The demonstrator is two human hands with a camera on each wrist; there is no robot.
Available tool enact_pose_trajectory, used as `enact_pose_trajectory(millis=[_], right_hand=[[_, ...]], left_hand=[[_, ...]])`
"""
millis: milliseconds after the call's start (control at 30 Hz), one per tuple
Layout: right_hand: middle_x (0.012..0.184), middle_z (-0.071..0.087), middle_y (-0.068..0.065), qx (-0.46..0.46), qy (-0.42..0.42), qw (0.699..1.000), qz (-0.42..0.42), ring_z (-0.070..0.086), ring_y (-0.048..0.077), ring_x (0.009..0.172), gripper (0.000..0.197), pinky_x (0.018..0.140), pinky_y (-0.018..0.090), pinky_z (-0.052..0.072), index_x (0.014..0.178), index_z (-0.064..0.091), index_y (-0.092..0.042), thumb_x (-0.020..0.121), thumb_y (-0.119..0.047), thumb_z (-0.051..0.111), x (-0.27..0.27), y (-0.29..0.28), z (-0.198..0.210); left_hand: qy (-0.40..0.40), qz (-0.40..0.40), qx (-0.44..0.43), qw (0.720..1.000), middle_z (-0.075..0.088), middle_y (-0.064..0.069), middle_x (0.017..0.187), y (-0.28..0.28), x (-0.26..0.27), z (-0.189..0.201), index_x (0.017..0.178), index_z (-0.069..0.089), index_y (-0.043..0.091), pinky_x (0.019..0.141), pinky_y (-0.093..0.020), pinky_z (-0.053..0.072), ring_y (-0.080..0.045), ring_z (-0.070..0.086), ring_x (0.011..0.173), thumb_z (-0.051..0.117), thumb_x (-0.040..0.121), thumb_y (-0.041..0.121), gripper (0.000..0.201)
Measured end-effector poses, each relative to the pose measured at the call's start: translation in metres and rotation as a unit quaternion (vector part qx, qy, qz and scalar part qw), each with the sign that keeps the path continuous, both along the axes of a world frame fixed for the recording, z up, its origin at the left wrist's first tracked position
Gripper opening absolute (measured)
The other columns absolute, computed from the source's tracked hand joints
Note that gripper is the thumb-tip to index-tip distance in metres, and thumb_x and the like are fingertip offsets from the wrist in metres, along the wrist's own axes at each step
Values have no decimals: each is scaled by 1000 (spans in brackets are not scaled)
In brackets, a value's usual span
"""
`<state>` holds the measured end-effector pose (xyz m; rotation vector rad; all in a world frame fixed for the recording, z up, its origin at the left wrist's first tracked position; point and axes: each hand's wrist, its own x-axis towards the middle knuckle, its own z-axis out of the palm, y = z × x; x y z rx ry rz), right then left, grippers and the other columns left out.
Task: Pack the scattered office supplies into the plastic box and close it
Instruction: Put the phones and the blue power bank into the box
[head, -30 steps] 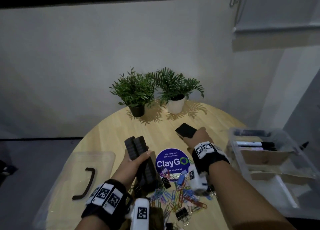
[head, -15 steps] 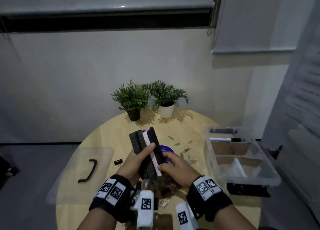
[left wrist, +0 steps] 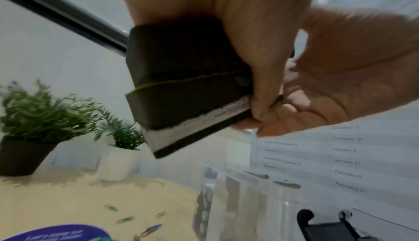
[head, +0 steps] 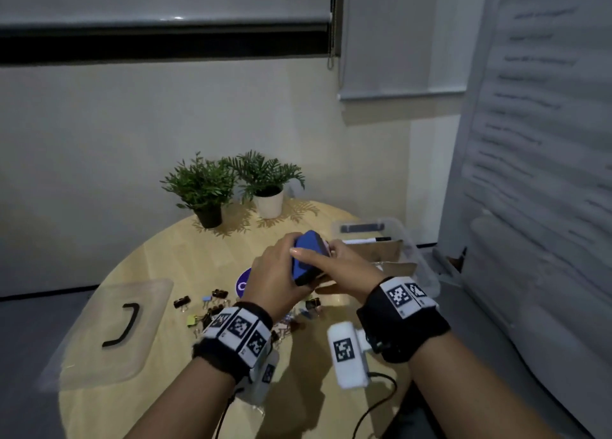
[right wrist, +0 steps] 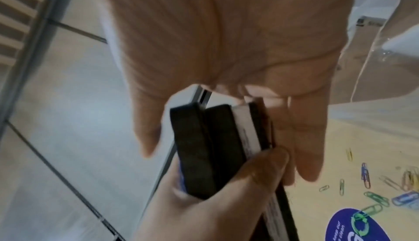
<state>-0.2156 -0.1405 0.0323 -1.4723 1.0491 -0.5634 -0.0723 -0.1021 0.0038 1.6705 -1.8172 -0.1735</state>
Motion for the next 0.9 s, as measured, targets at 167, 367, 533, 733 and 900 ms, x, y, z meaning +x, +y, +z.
enact_pose_trajectory(millis=[167, 367, 533, 733, 900], right_hand=[[119, 63, 15, 7, -81, 994, -74, 68, 25, 95, 48, 84, 40, 58, 121, 49, -8, 80, -17, 73, -33, -21, 3], [102, 67, 7, -37, -204, 973, -103, 69, 13, 82, 63, 67, 27, 59, 109, 56, -17, 51, -31, 77, -87, -55, 9], [108, 64, 2, -125, -69, 988, -51, 67, 2, 85, 44, 71, 11, 54, 118, 54, -17, 80, -1, 71, -126, -80, 15], [112, 54, 1, -228, 246, 942, -3, 57, 20, 98, 73, 79, 27, 48, 131, 41, -22, 71, -14, 81, -148, -113, 8], [116, 53, 5, -293, 387, 874, 26, 58, 26, 101, 65, 88, 39, 51, 122, 43, -27, 68, -19, 77, -142, -130, -5]], left_hand=[[-22, -40, 70, 996, 42, 5, 140, -10, -11, 21, 141, 27, 30, 101, -42, 42, -18, 45, 125, 68, 69, 63, 90], [280, -115, 270, 914, 49, -3, 136, -29, -5, 50, 137, 40, 24, 106, -42, 38, -19, 52, 120, 51, 94, 36, 45], [324, -107, 226, 912, 56, -4, 124, -69, -23, 47, 137, 41, 19, 82, -30, 55, -15, 64, 94, 70, 84, 15, 61], [62, -110, 230, 965, 51, -3, 126, -114, -55, 25, 134, 33, 21, 84, -37, 54, -23, 59, 106, 78, 76, 20, 73], [-79, -83, 224, 968, 47, -6, 124, -136, -63, 5, 127, 44, 17, 96, -44, 46, -25, 50, 111, 79, 70, 35, 69]])
